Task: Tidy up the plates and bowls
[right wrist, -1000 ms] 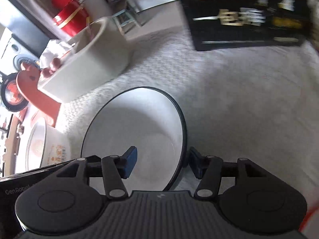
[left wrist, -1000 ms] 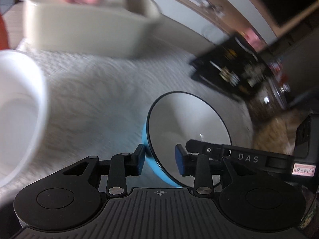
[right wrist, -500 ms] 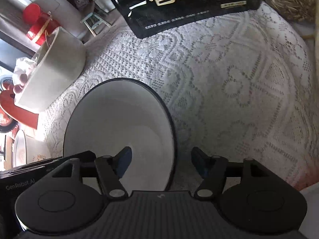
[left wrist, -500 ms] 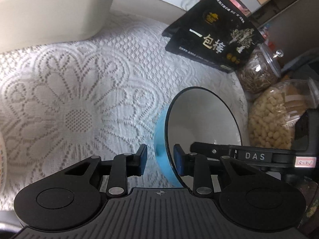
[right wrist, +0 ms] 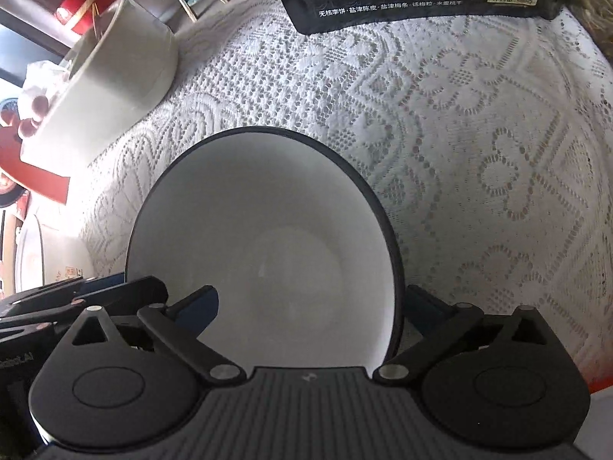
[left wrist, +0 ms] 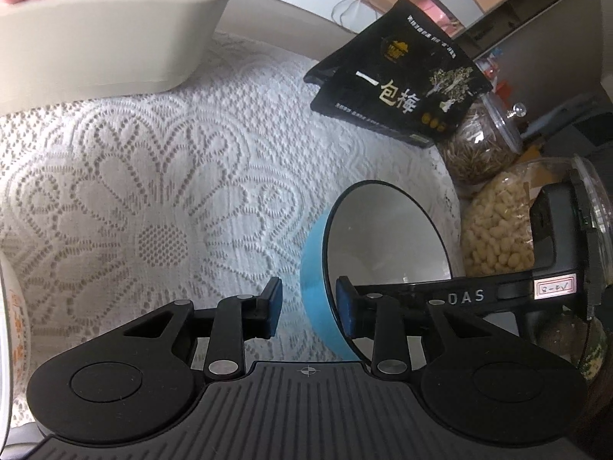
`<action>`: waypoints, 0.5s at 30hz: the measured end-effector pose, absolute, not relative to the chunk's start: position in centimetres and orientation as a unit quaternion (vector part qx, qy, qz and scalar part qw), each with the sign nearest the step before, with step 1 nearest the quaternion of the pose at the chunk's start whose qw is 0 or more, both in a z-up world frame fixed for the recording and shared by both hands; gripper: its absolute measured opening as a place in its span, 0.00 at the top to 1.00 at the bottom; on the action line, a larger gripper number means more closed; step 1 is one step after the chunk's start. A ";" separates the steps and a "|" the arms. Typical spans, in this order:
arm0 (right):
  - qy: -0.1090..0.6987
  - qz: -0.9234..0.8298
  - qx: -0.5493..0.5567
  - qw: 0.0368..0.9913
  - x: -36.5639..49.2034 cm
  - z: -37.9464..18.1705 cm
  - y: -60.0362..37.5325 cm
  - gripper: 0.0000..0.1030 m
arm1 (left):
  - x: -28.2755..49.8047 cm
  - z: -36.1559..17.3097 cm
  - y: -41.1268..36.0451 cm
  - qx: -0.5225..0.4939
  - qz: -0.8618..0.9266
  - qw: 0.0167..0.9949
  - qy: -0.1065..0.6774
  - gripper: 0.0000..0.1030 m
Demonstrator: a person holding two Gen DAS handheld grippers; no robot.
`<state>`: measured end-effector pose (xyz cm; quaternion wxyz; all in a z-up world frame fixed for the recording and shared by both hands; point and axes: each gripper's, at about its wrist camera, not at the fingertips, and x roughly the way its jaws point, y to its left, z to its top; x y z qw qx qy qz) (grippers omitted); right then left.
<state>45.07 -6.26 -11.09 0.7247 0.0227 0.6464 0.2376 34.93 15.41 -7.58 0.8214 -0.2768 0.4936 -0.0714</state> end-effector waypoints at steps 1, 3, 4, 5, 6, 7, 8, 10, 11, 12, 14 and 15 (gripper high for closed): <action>0.648 0.236 0.020 0.724 45.1 -11.1 -6.1 0.00 | 34.8 -7.3 15.3 -0.270 -0.070 0.826 0.490 0.69; 0.651 0.234 0.011 0.722 45.2 -11.2 -5.8 0.00 | 34.6 -6.9 15.0 -0.253 -0.067 0.836 0.482 0.70; 0.653 0.234 0.005 0.721 45.2 -11.2 -5.6 0.00 | 34.4 -6.7 14.9 -0.245 -0.067 0.840 0.479 0.69; 0.654 0.235 -0.003 0.719 45.2 -11.2 -5.4 0.00 | 34.3 -6.7 14.9 -0.241 -0.066 0.842 0.478 0.69; 0.656 0.236 -0.009 0.717 45.3 -11.3 -5.2 0.00 | 34.3 -6.6 14.9 -0.239 -0.065 0.842 0.478 0.68; 0.657 0.238 -0.015 0.715 45.3 -11.3 -5.1 0.00 | 34.3 -6.6 14.9 -0.239 -0.065 0.843 0.478 0.68; 0.658 0.239 -0.020 0.714 45.3 -11.3 -5.0 0.00 | 34.2 -6.6 14.9 -0.239 -0.065 0.843 0.477 0.68; 0.661 0.240 -0.023 0.711 45.4 -11.4 -4.9 0.00 | 34.2 -6.5 14.8 -0.234 -0.065 0.845 0.476 0.68; 0.663 0.240 -0.021 0.709 45.5 -11.4 -4.9 0.00 | 34.2 -6.5 14.8 -0.232 -0.065 0.846 0.476 0.68; 0.665 0.241 -0.019 0.707 45.6 -11.4 -5.0 0.00 | 34.1 -6.5 14.7 -0.231 -0.064 0.846 0.476 0.68; 0.672 0.247 -0.014 0.697 46.0 -11.4 -5.2 0.00 | 34.1 -6.5 14.7 -0.230 -0.064 0.847 0.475 0.68; 0.676 0.251 -0.008 0.693 46.2 -11.4 -5.4 0.00 | 34.1 -6.5 14.7 -0.229 -0.064 0.847 0.475 0.68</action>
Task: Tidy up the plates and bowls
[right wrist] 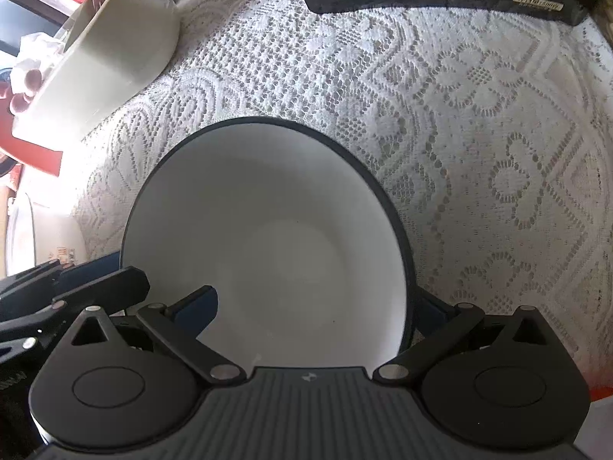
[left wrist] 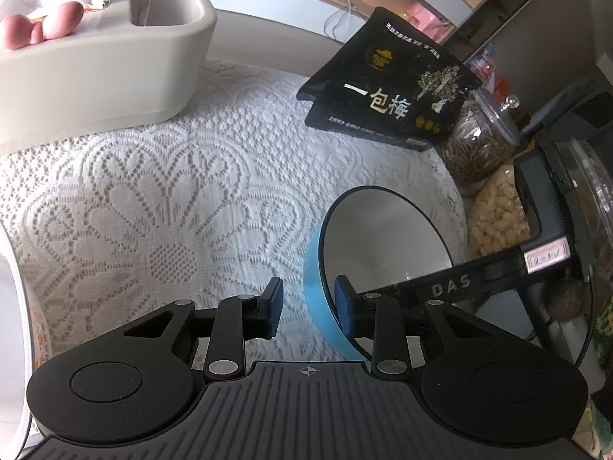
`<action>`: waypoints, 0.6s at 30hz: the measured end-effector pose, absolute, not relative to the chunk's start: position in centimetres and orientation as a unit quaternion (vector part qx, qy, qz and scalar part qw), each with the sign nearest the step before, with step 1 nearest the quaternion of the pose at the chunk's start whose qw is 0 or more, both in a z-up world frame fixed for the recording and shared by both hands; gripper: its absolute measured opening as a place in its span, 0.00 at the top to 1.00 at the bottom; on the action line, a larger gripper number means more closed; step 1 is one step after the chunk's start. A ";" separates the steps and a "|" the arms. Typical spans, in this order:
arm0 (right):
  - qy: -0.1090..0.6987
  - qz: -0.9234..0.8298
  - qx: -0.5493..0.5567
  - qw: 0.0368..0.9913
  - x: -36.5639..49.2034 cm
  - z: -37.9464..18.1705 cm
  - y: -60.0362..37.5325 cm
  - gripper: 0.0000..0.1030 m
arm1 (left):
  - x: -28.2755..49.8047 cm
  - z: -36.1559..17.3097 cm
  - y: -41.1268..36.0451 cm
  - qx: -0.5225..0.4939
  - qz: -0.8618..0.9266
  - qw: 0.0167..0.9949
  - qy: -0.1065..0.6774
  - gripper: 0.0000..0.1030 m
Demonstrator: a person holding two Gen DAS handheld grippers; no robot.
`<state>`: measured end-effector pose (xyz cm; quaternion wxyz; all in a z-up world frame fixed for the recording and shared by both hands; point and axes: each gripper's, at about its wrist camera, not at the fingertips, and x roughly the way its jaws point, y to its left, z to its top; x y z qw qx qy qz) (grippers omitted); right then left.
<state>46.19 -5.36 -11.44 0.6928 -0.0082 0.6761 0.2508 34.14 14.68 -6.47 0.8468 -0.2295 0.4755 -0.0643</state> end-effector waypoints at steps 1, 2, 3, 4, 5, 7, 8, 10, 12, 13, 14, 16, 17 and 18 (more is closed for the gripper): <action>0.679 0.253 -0.002 0.689 46.4 -11.5 -5.6 0.00 | 34.1 -6.5 14.6 -0.229 -0.064 0.847 0.475 0.68; 0.681 0.252 0.008 0.688 46.5 -11.5 -5.8 0.00 | 34.1 -6.5 14.6 -0.229 -0.064 0.847 0.475 0.68; 0.681 0.250 0.016 0.688 46.6 -11.5 -6.0 0.00 | 34.1 -6.5 14.6 -0.229 -0.064 0.847 0.475 0.69; 0.680 0.249 0.019 0.689 46.5 -11.5 -6.1 0.00 | 34.1 -6.5 14.6 -0.229 -0.064 0.847 0.475 0.70; 0.677 0.251 0.014 0.691 46.3 -11.4 -6.1 0.00 | 34.1 -6.5 14.6 -0.229 -0.064 0.847 0.475 0.70; 0.671 0.256 -0.008 0.696 45.6 -11.3 -5.8 0.00 | 34.1 -6.5 14.6 -0.228 -0.064 0.848 0.475 0.70; 0.667 0.257 -0.024 0.699 45.3 -11.2 -5.4 0.00 | 34.1 -6.5 14.6 -0.228 -0.064 0.848 0.475 0.70; 0.664 0.258 -0.055 0.700 44.9 -11.2 -4.6 0.00 | 34.1 -6.5 14.6 -0.228 -0.063 0.848 0.475 0.70; 0.663 0.258 -0.083 0.698 44.5 -11.3 -4.0 0.00 | 34.2 -6.5 14.6 -0.230 -0.064 0.847 0.475 0.70; 0.663 0.256 -0.086 0.698 44.5 -11.2 -3.9 0.00 | 34.2 -6.5 14.7 -0.231 -0.064 0.846 0.476 0.70; 0.663 0.255 -0.086 0.699 44.5 -11.2 -3.9 0.00 | 34.2 -6.6 14.7 -0.232 -0.065 0.845 0.477 0.70; 0.662 0.255 -0.088 0.699 44.4 -11.2 -3.9 0.00 | 34.2 -6.7 14.7 -0.233 -0.066 0.844 0.478 0.70; 0.659 0.258 -0.092 0.700 44.3 -11.2 -3.8 0.00 | 34.3 -6.7 14.7 -0.233 -0.066 0.844 0.479 0.70; 0.655 0.261 -0.097 0.702 44.1 -11.4 -3.5 0.00 | 34.3 -6.8 14.7 -0.232 -0.066 0.844 0.479 0.70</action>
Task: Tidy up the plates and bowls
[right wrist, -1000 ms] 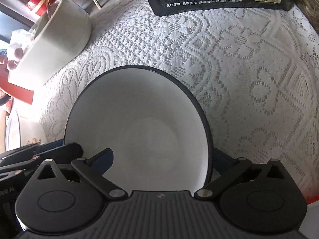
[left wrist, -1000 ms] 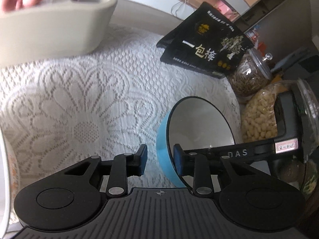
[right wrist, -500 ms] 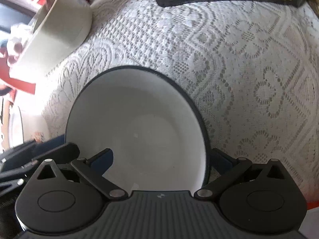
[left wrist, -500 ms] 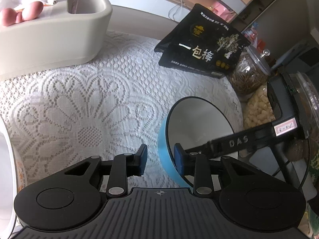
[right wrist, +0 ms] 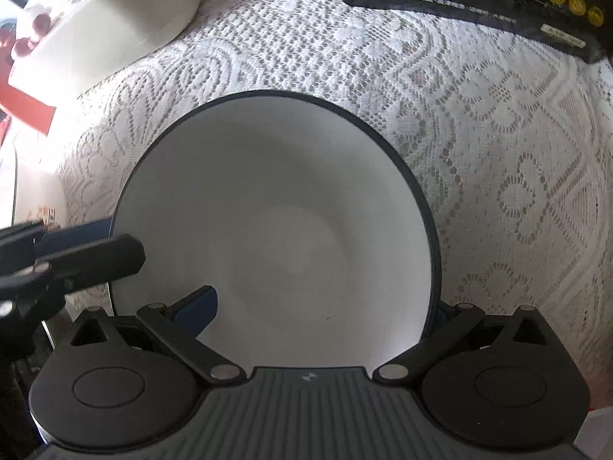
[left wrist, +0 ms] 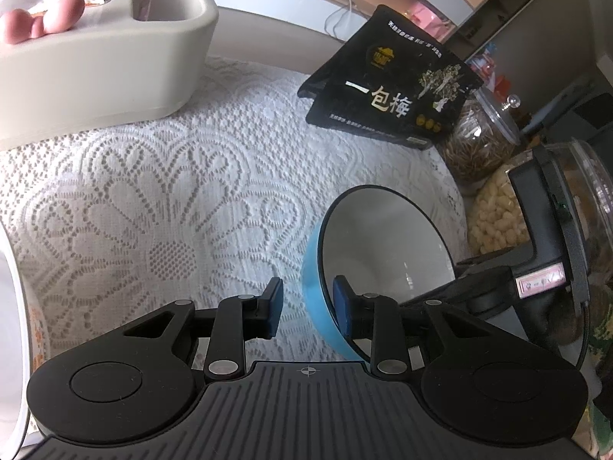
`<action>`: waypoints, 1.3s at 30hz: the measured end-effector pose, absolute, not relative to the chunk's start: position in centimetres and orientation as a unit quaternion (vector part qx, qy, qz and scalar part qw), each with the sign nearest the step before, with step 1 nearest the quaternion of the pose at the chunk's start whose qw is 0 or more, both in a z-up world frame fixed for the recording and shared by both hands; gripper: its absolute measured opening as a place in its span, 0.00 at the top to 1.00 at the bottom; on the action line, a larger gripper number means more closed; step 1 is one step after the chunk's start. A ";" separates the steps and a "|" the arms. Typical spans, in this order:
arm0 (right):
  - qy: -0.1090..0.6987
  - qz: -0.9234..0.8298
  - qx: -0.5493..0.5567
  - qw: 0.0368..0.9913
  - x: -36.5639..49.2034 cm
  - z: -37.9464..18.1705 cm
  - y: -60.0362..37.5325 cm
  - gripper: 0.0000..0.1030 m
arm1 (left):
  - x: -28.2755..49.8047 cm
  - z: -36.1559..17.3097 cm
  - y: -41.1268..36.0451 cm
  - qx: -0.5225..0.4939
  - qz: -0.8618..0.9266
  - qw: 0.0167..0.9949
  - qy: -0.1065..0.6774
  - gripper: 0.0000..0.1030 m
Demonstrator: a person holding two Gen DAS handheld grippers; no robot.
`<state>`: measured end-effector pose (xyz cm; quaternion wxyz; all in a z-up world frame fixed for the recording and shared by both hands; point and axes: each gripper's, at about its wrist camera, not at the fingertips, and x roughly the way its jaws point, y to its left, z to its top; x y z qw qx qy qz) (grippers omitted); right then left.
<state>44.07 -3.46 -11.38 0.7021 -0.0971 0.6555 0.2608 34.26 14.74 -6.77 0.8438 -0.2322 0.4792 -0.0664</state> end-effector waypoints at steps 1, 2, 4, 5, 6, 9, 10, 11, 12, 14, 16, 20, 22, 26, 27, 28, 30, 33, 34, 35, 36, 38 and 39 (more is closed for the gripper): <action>0.650 0.264 -0.102 0.705 43.8 -11.3 -3.5 0.00 | 34.3 -6.8 14.7 -0.232 -0.067 0.843 0.480 0.70; 0.645 0.267 -0.102 0.708 43.5 -11.4 -3.5 0.00 | 34.3 -6.9 14.7 -0.233 -0.068 0.842 0.481 0.70; 0.640 0.270 -0.100 0.712 43.2 -11.5 -3.4 0.00 | 34.5 -7.2 14.8 -0.238 -0.070 0.839 0.484 0.68; 0.640 0.268 -0.095 0.714 43.2 -11.5 -3.6 0.01 | 34.6 -7.4 14.8 -0.241 -0.070 0.838 0.485 0.67; 0.638 0.257 -0.089 0.720 43.2 -11.4 -3.7 0.07 | 34.7 -7.5 14.9 -0.243 -0.070 0.837 0.486 0.67; 0.619 0.228 -0.090 0.746 43.4 -10.6 -4.0 0.19 | 35.0 -8.1 14.8 -0.251 -0.072 0.833 0.488 0.66; 0.611 0.221 -0.092 0.754 43.4 -10.3 -4.1 0.22 | 35.0 -8.2 14.8 -0.251 -0.074 0.833 0.488 0.66; 0.607 0.217 -0.088 0.759 43.5 -10.1 -4.2 0.31 | 35.1 -8.4 14.8 -0.252 -0.074 0.832 0.488 0.66; 0.608 0.214 -0.082 0.760 43.6 -10.0 -4.3 0.40 | 35.2 -8.5 14.8 -0.252 -0.076 0.832 0.489 0.66; 0.614 0.209 -0.066 0.758 44.0 -9.9 -4.5 0.45 | 35.4 -8.8 14.7 -0.255 -0.078 0.830 0.490 0.66; 0.613 0.199 -0.069 0.762 43.9 -9.8 -4.3 0.45 | 35.5 -9.0 14.8 -0.258 -0.082 0.828 0.491 0.67; 0.610 0.204 -0.062 0.763 43.1 -9.6 -3.5 0.45 | 35.3 -8.7 15.0 -0.251 -0.087 0.828 0.494 0.74; 0.616 0.224 -0.039 0.754 42.8 -9.2 -3.3 0.45 | 35.2 -8.3 15.4 -0.235 -0.072 0.828 0.504 0.73; 0.615 0.240 -0.035 0.750 42.1 -9.3 -2.7 0.45 | 35.5 -8.7 16.9 -0.251 -0.065 0.824 0.504 0.76; 0.619 0.235 -0.034 0.749 42.1 -9.6 -2.7 0.45 | 35.6 -8.9 17.0 -0.252 -0.063 0.821 0.508 0.76; 0.626 0.229 -0.027 0.745 42.3 -10.2 -2.8 0.46 | 35.7 -9.0 16.9 -0.249 -0.062 0.821 0.510 0.72; 0.637 0.221 -0.004 0.739 42.6 -11.0 -3.3 0.47 | 35.9 -9.4 16.4 -0.244 -0.068 0.820 0.513 0.75; 0.633 0.215 0.010 0.743 42.8 -11.0 -3.3 0.47 | 36.2 -10.3 15.6 -0.251 -0.075 0.813 0.521 0.73; 0.634 0.212 0.010 0.744 42.7 -11.0 -3.2 0.47 | 36.3 -10.6 15.5 -0.253 -0.073 0.810 0.524 0.73; 0.634 0.209 0.007 0.745 42.7 -10.9 -3.1 0.48 | 36.4 -10.7 15.4 -0.253 -0.071 0.810 0.525 0.73; 0.633 0.207 0.005 0.746 42.7 -10.9 -3.1 0.49 | 36.5 -10.7 15.4 -0.253 -0.069 0.810 0.525 0.73; 0.631 0.210 0.009 0.746 42.6 -10.8 -3.2 0.50 | 36.8 -10.5 15.4 -0.253 -0.064 0.809 0.527 0.73; 0.630 0.211 0.014 0.747 42.6 -10.7 -3.2 0.51 | 36.9 -10.4 15.4 -0.252 -0.059 0.810 0.526 0.72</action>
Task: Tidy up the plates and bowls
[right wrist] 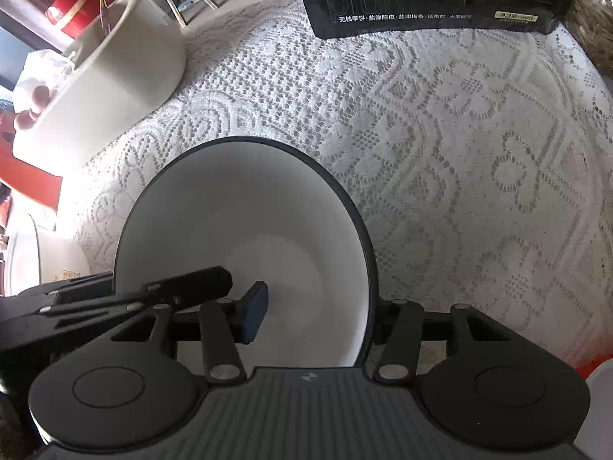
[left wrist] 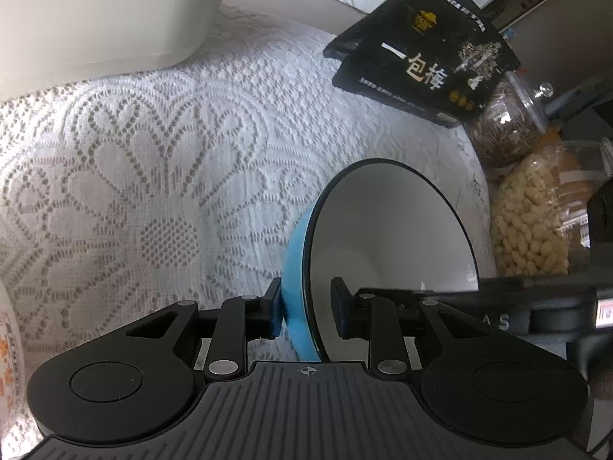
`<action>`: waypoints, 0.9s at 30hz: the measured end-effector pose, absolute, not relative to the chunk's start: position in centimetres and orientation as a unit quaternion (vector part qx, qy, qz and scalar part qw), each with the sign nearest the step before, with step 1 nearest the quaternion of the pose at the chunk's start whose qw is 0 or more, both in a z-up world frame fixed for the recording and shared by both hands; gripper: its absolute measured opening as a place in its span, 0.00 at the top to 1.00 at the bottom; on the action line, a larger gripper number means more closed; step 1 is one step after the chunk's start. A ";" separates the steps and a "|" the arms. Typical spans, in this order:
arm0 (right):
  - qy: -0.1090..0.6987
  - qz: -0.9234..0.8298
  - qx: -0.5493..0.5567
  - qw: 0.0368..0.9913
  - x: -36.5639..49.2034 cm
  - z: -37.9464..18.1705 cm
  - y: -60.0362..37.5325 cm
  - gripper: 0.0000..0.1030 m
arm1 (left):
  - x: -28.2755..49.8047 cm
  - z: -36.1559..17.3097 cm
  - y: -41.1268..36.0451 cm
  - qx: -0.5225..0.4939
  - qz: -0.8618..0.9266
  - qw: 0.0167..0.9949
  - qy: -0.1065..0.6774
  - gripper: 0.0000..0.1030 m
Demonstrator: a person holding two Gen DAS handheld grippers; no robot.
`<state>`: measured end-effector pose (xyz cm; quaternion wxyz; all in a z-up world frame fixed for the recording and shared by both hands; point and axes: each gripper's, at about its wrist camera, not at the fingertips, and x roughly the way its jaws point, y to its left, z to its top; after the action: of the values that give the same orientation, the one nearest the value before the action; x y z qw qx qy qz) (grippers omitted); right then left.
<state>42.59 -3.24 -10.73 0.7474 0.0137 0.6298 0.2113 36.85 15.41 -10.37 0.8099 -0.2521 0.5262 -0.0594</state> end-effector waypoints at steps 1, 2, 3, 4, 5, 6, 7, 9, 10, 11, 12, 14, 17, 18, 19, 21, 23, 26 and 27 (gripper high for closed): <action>0.627 0.213 0.019 0.749 42.5 -10.6 -3.3 0.52 | 36.8 -10.1 15.4 -0.250 -0.052 0.812 0.524 0.72; 0.623 0.217 0.024 0.752 42.3 -10.3 -3.5 0.53 | 36.7 -9.7 15.4 -0.249 -0.045 0.815 0.522 0.72; 0.616 0.221 0.026 0.755 42.0 -9.8 -3.6 0.53 | 36.6 -9.1 15.3 -0.248 -0.039 0.817 0.520 0.72; 0.609 0.227 0.027 0.760 41.7 -9.1 -3.8 0.53 | 36.4 -8.2 15.2 -0.246 -0.037 0.820 0.515 0.72; 0.598 0.233 0.028 0.766 41.3 -8.1 -4.0 0.53 | 36.0 -7.1 15.1 -0.242 -0.037 0.825 0.509 0.71; 0.590 0.238 0.030 0.771 41.1 -7.3 -4.2 0.53 | 35.7 -6.0 14.9 -0.238 -0.038 0.831 0.501 0.71; 0.582 0.242 0.035 0.775 40.6 -6.3 -4.7 0.53 | 35.1 -4.7 14.6 -0.233 -0.039 0.838 0.492 0.71; 0.568 0.251 0.046 0.783 39.5 -4.0 -5.6 0.53 | 34.0 -2.3 13.9 -0.229 -0.044 0.847 0.478 0.71; 0.561 0.255 0.045 0.786 38.6 -2.7 -6.2 0.53 | 33.2 -1.0 13.5 -0.227 -0.048 0.851 0.470 0.71; 0.557 0.257 0.040 0.789 37.6 -1.8 -6.7 0.53 | 32.5 0.0 13.1 -0.225 -0.054 0.854 0.465 0.71; 0.554 0.260 0.033 0.790 36.6 -1.0 -7.3 0.53 | 31.7 0.9 12.6 -0.223 -0.061 0.856 0.462 0.71; 0.557 0.259 0.023 0.788 34.7 0.0 -8.6 0.52 | 30.1 1.9 11.3 -0.218 -0.074 0.855 0.464 0.71; 0.560 0.264 0.005 0.785 31.9 0.1 -10.4 0.52 | 27.7 1.3 9.3 -0.216 -0.082 0.851 0.471 0.71; 0.562 0.264 -0.002 0.784 31.0 -0.3 -10.9 0.50 | 27.0 0.8 8.8 -0.217 -0.084 0.849 0.474 0.70; 0.564 0.263 -0.006 0.783 30.0 -0.7 -11.4 0.50 | 26.2 0.0 8.3 -0.218 -0.086 0.848 0.476 0.70; 0.569 0.260 -0.011 0.780 28.6 -2.3 -12.3 0.49 | 24.8 -1.8 7.5 -0.222 -0.086 0.844 0.480 0.70; 0.581 0.256 -0.006 0.772 27.5 -4.3 -12.6 0.49 | 23.6 -3.6 7.0 -0.227 -0.081 0.840 0.485 0.70; 0.600 0.251 0.001 0.760 26.6 -6.9 -13.0 0.50 | 22.6 -5.8 6.7 -0.237 -0.075 0.824 0.509 0.70; 0.598 0.256 0.001 0.760 26.3 -7.3 -13.1 0.52 | 22.4 -6.1 6.7 -0.233 -0.069 0.823 0.514 0.70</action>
<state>26.34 -13.10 -7.30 0.7600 0.0009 0.5976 0.2557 22.37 6.70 -6.12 0.8228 -0.2328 0.5138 -0.0688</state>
